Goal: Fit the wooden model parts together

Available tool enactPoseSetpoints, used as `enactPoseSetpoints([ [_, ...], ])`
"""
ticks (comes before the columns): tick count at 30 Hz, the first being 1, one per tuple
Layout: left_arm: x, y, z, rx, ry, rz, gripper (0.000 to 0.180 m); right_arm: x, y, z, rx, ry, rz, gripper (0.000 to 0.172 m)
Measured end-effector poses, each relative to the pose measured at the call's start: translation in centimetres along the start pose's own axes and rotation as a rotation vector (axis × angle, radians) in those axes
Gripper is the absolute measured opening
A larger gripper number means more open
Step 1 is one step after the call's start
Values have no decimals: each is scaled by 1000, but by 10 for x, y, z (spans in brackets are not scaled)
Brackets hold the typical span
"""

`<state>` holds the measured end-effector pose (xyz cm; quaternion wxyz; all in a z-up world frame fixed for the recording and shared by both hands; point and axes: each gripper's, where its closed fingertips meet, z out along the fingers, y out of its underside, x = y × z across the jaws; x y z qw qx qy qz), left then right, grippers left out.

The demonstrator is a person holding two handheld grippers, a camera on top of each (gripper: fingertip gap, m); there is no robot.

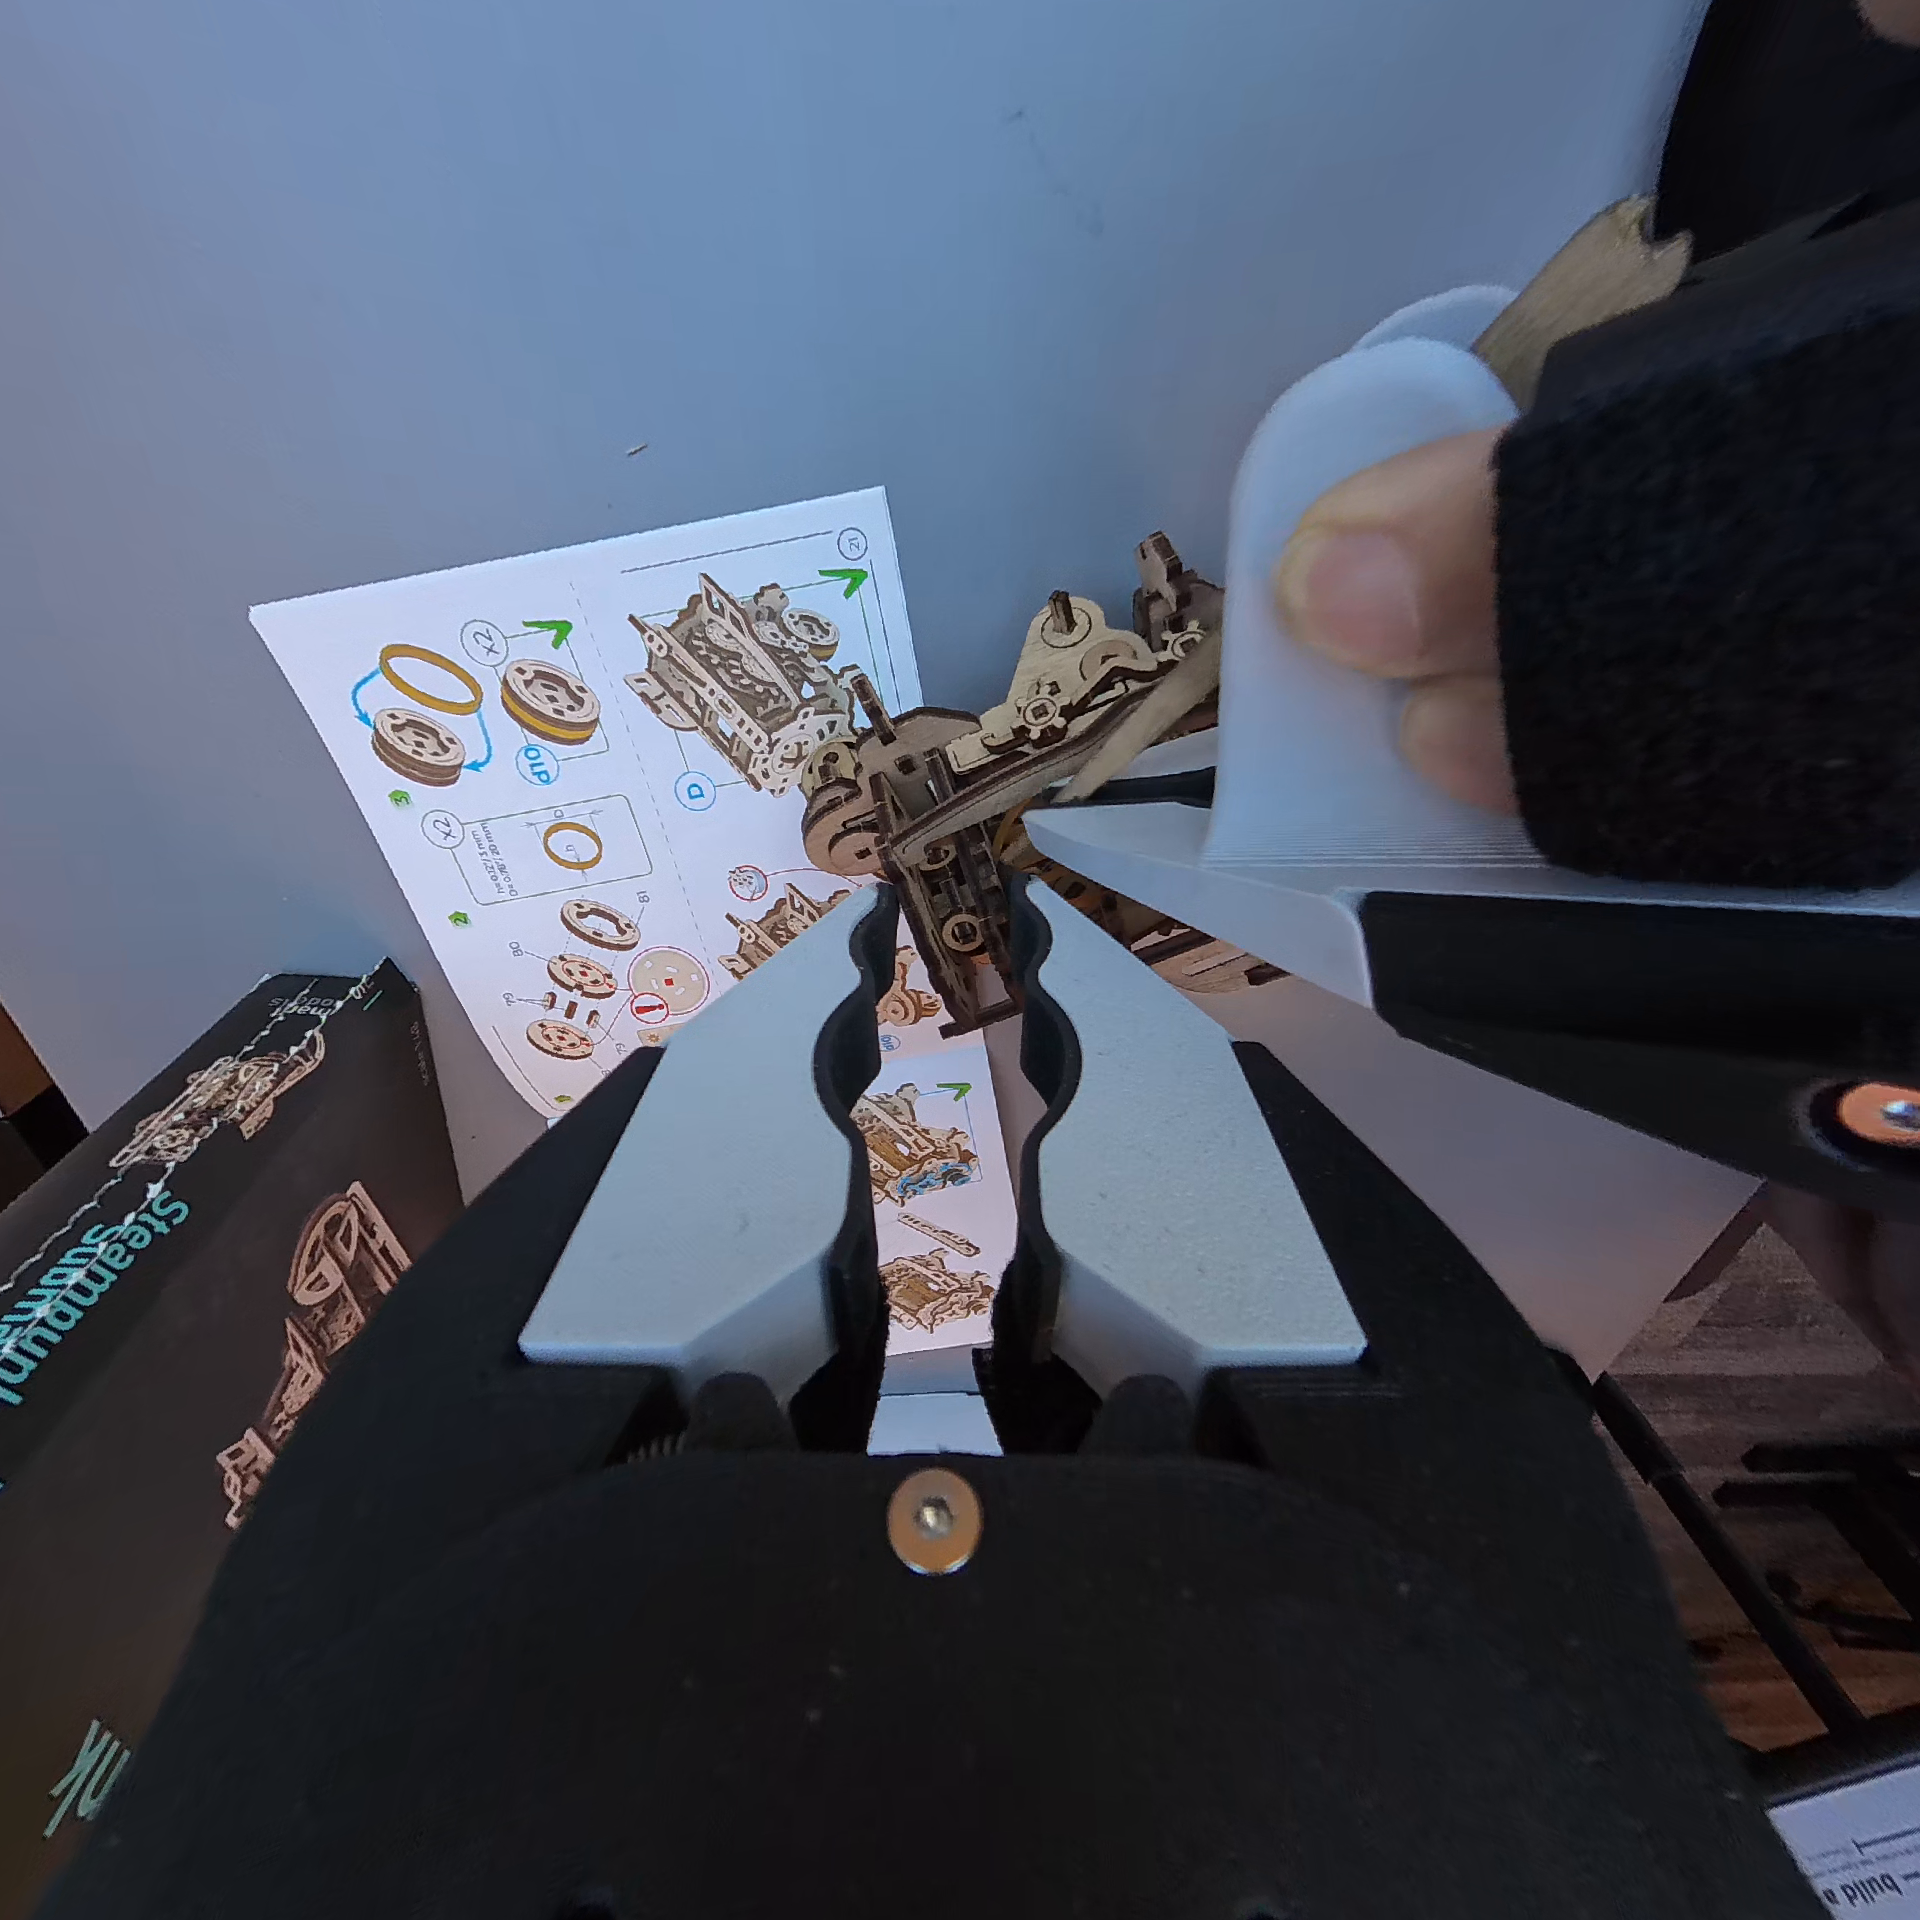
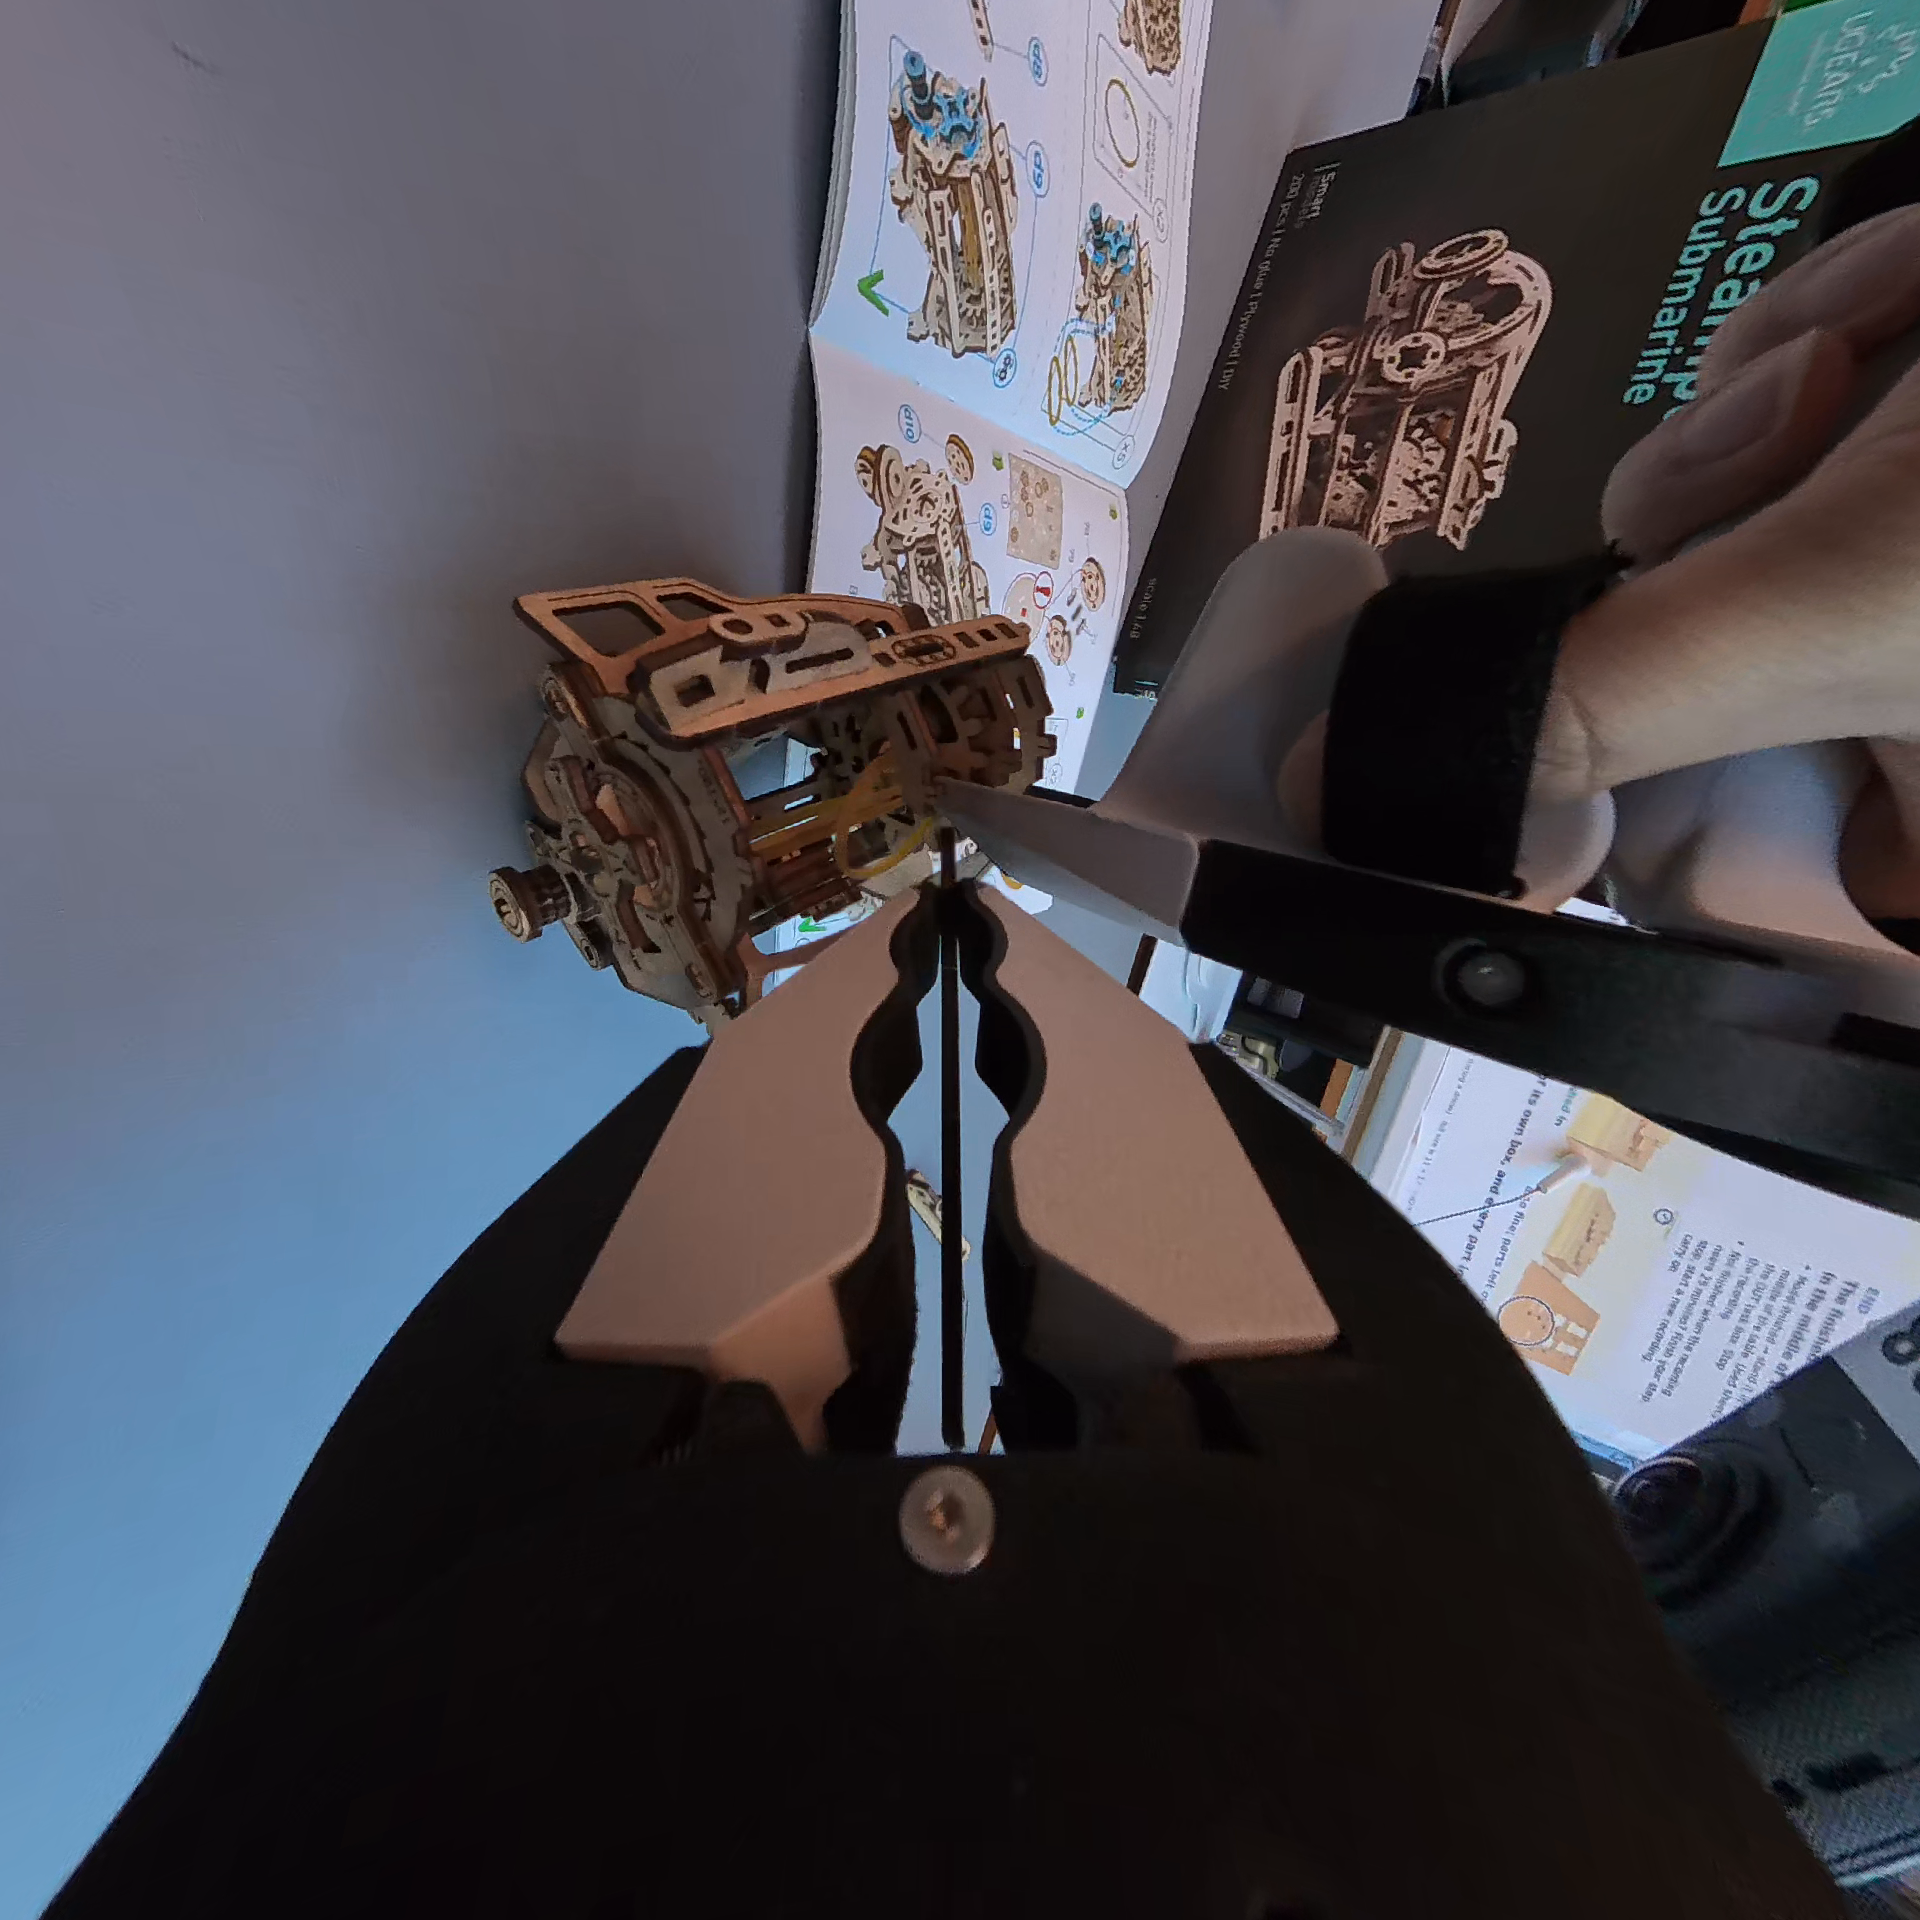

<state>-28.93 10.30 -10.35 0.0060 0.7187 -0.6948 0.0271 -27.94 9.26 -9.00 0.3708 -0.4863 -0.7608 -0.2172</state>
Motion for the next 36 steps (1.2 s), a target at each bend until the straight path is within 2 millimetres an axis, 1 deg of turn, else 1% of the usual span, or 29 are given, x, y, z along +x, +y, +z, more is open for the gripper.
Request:
enactPoseSetpoints([
  [10,0,0,0,5,-8,4,19,-3,-2,6,-5,-27,-13,1],
  [15,0,0,0,7,-9,5,19,-5,-2,5,-11,-32,-24,1],
  [18,0,-1,0,10,-11,3,19,-6,-1,1,-4,-31,-6,1],
  [21,0,0,0,7,-9,2,19,-12,-3,-4,14,-72,20,1],
  [29,0,0,0,0,-15,7,19,-19,-8,-11,62,-133,-1,1],
  [36,0,0,0,6,-13,7,19,-21,-8,-14,81,-168,-4,1],
])
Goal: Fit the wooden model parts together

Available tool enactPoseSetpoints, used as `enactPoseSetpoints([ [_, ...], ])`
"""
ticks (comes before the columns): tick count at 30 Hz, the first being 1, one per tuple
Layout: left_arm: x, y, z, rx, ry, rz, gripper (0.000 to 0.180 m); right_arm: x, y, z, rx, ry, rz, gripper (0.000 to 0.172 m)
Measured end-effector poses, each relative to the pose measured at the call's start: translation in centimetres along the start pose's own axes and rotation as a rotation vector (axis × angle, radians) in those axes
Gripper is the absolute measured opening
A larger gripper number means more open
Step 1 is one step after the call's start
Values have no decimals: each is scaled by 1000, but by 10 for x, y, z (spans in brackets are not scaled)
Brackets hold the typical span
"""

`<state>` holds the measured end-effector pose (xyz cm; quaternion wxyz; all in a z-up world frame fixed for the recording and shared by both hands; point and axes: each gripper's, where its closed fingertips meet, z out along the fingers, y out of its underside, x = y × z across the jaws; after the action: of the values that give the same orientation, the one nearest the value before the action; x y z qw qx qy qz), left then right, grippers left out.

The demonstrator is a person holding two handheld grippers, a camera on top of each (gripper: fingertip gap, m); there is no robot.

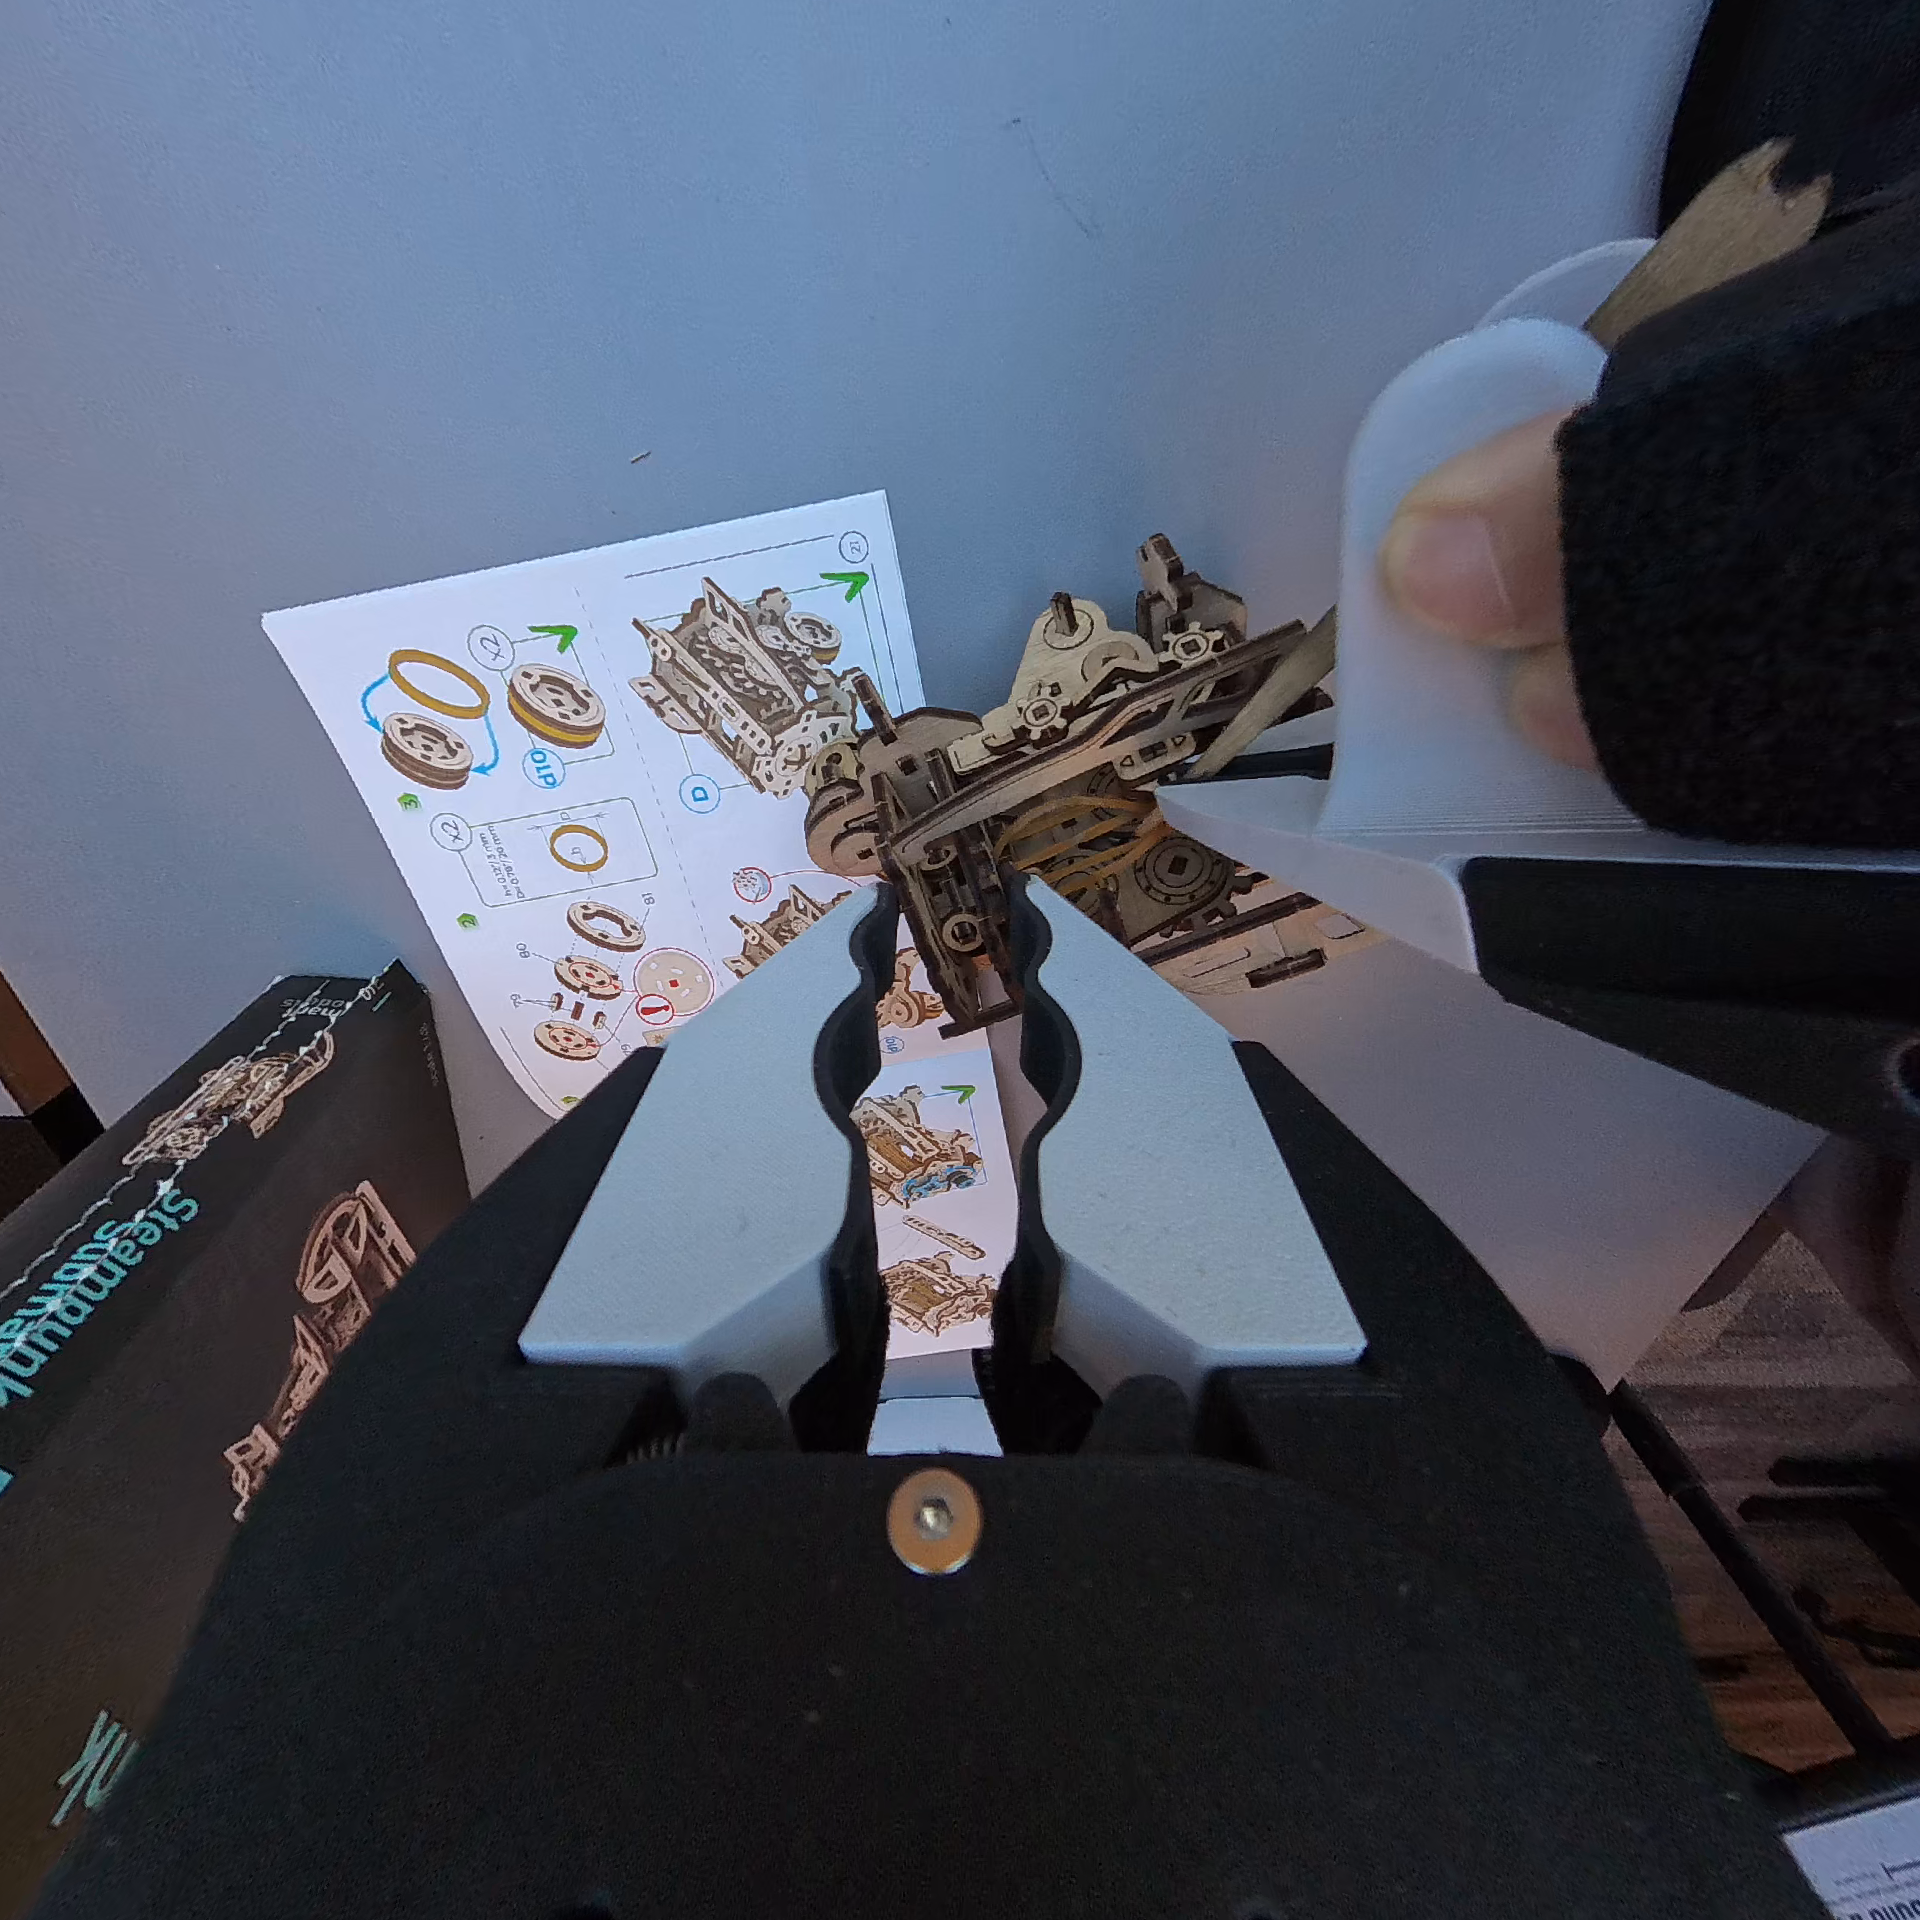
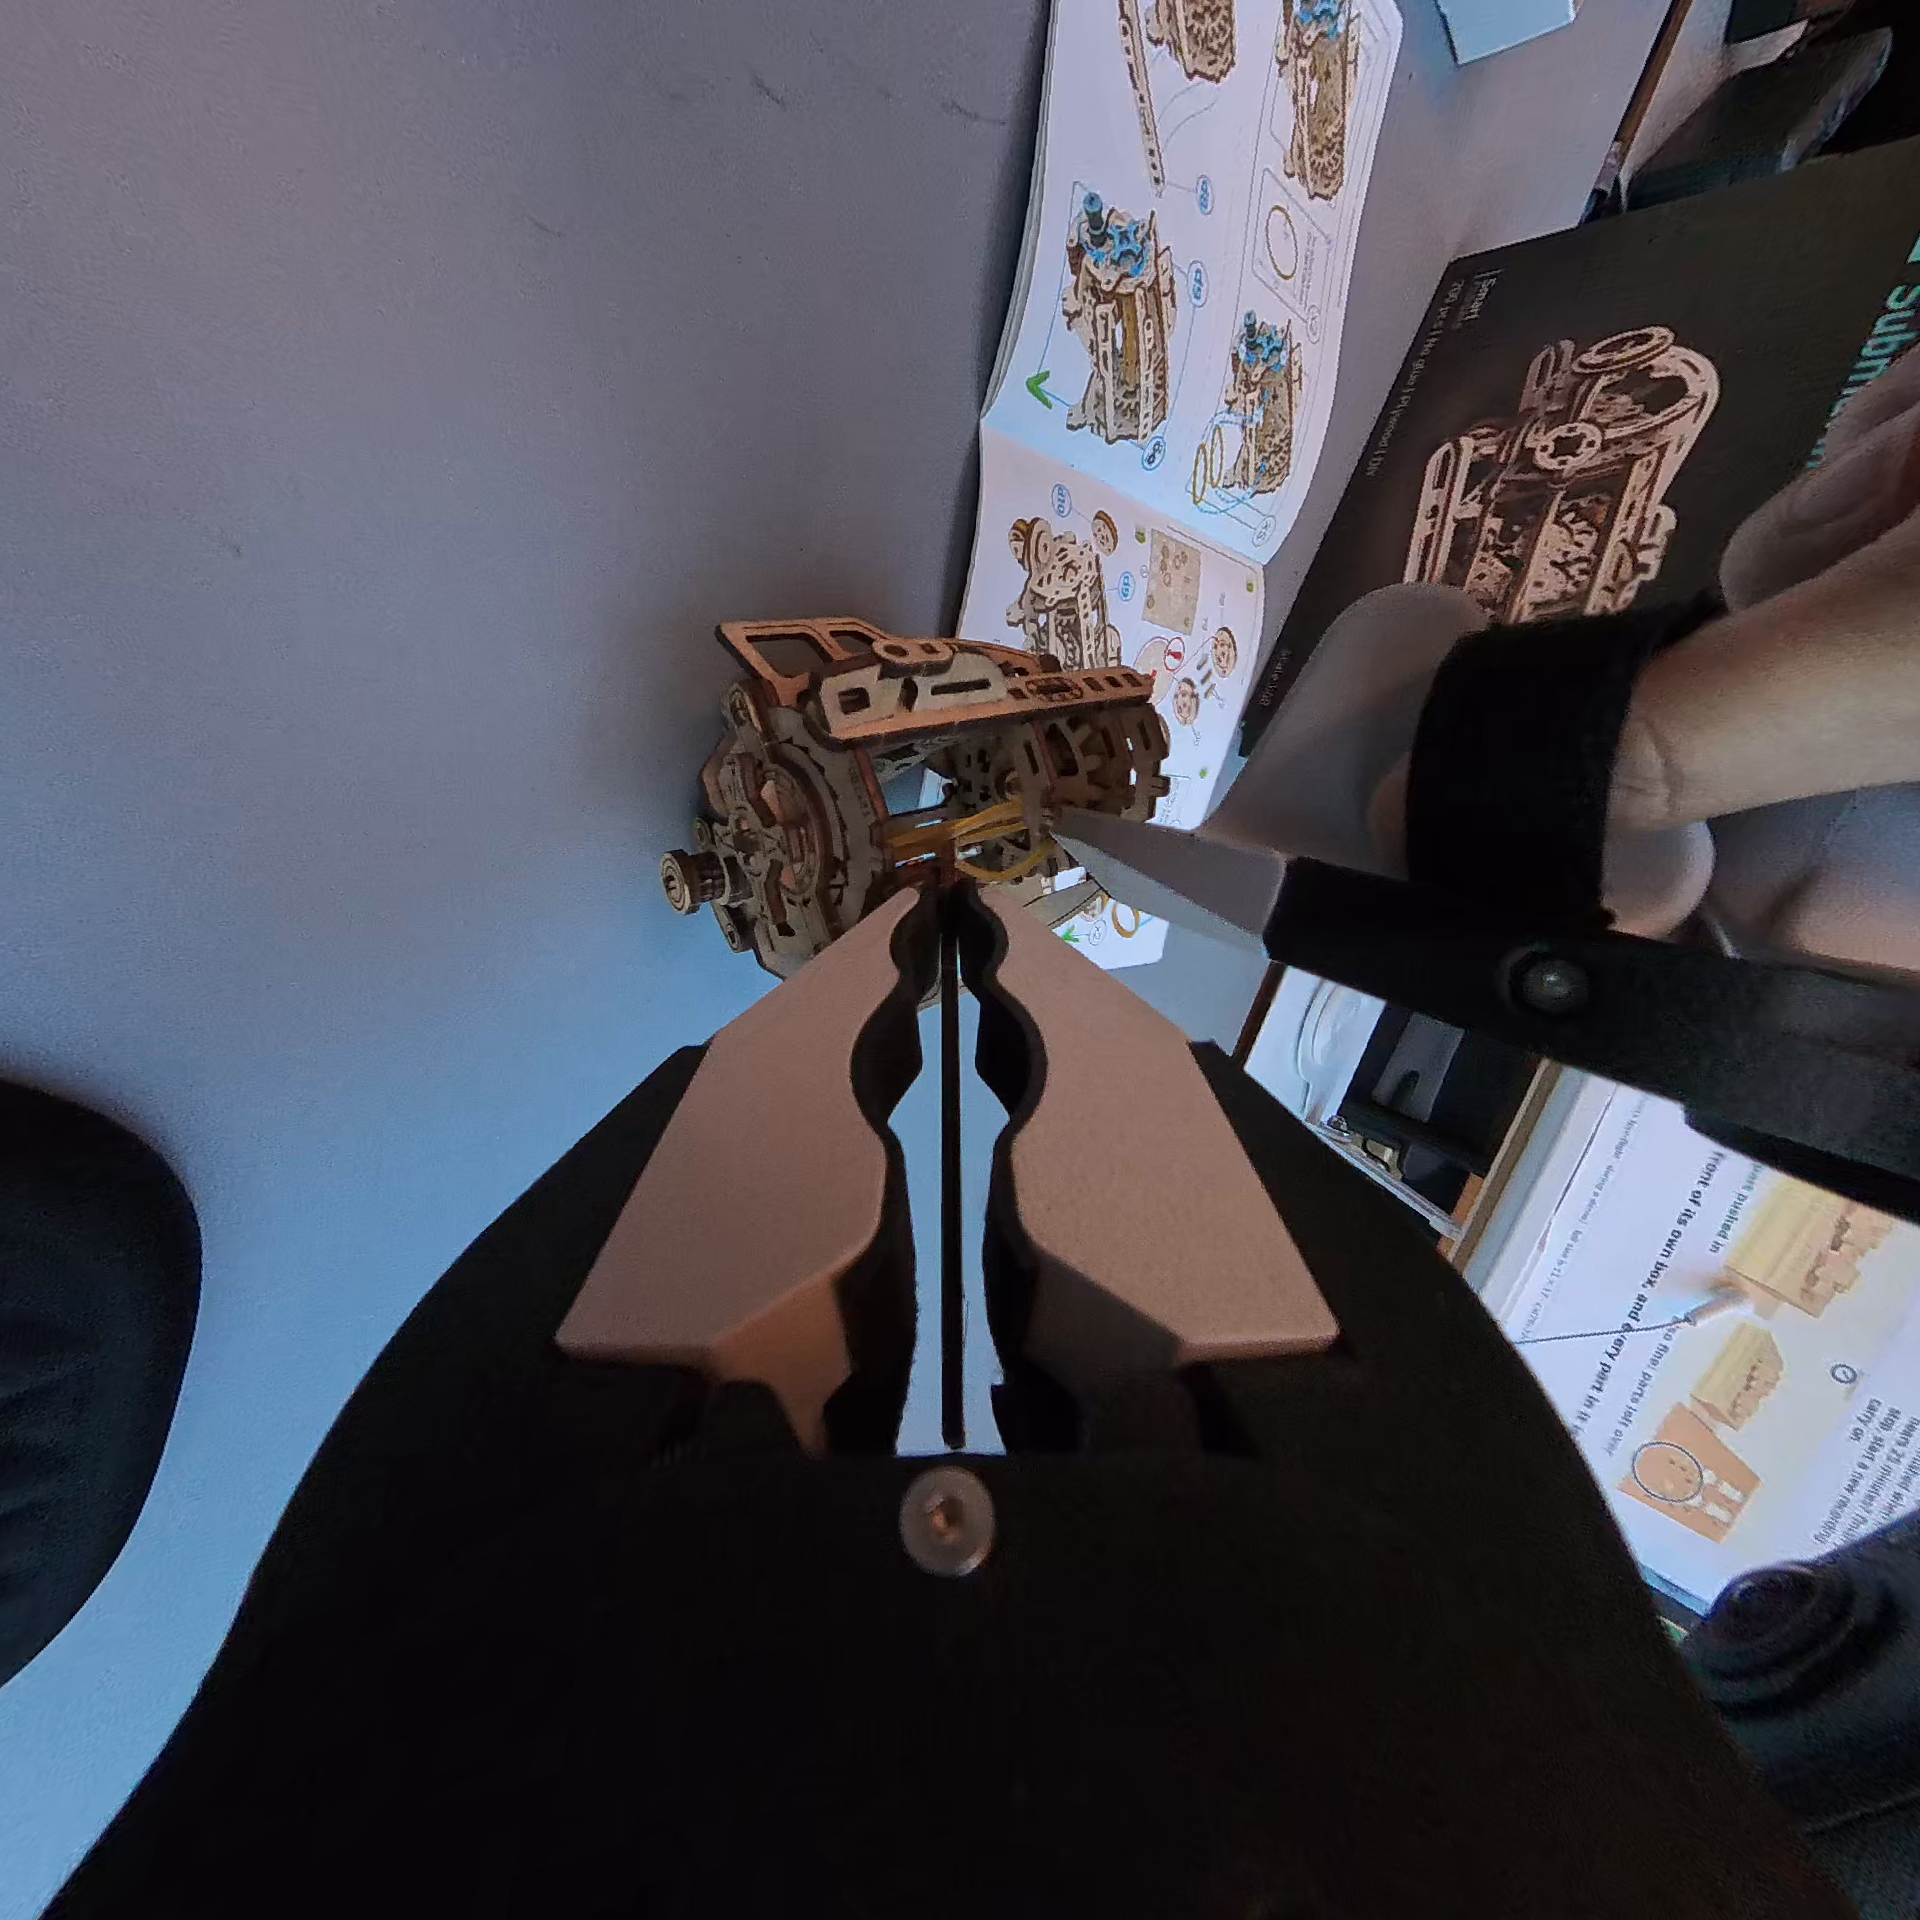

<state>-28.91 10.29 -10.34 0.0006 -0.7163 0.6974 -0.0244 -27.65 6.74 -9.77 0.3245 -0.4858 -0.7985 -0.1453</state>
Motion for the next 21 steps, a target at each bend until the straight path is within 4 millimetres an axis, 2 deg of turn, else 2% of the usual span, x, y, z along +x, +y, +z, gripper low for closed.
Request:
enactPoseSetpoints([
  [8,0,0,0,7,5,-4,19,-5,-1,-4,84,-109,28,1],
  [21,0,-1,1,6,13,-8,18,-8,1,-5,152,-184,-10,1],
])
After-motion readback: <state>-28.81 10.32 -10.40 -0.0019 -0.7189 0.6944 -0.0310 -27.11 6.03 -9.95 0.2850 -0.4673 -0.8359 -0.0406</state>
